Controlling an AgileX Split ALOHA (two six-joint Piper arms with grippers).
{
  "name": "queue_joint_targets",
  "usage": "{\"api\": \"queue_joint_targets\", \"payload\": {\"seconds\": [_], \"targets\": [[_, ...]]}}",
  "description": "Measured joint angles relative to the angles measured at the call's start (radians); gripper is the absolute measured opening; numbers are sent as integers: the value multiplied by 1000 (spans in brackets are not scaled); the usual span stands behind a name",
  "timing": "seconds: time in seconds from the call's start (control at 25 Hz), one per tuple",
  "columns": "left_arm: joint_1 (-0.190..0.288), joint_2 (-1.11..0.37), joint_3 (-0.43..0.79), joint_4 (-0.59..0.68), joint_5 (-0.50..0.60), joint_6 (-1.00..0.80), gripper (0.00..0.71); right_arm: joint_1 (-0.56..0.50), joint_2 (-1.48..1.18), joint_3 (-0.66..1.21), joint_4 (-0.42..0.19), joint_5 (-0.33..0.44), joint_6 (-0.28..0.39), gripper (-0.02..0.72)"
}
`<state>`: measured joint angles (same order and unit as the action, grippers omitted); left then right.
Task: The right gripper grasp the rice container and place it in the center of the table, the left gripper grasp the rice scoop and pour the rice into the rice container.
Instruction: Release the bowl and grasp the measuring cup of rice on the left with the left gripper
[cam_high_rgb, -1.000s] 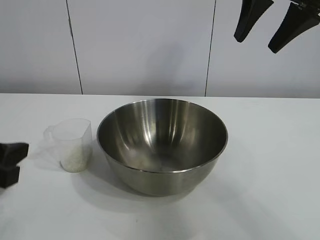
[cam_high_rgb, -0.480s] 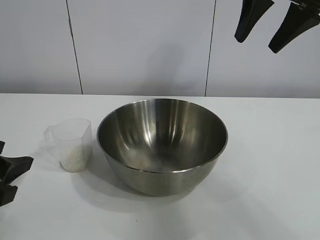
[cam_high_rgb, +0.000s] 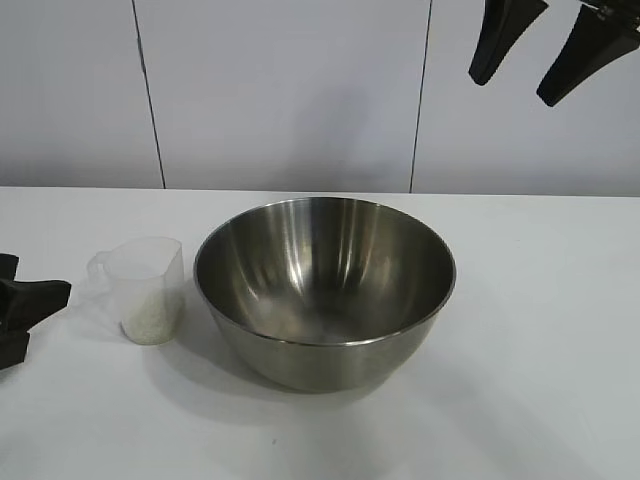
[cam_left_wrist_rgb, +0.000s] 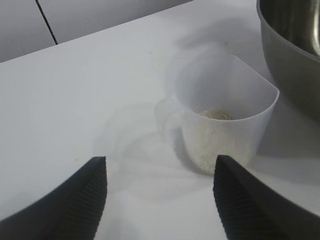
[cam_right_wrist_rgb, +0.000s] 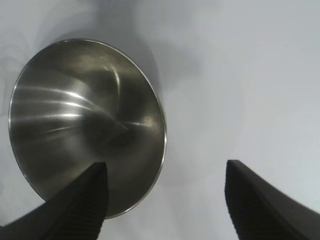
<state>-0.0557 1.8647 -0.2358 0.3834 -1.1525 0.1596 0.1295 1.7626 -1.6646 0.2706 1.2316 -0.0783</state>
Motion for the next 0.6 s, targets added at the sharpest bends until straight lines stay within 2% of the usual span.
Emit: {"api": "queue_joint_targets", "payload": {"seconds": [0.24, 0.6], "targets": [[0, 137, -36, -2, 1, -16, 449, 0, 0, 0, 0, 0, 0, 463], [0, 165, -143, 2, 0, -38, 449, 0, 0, 0, 0, 0, 0, 463]]}}
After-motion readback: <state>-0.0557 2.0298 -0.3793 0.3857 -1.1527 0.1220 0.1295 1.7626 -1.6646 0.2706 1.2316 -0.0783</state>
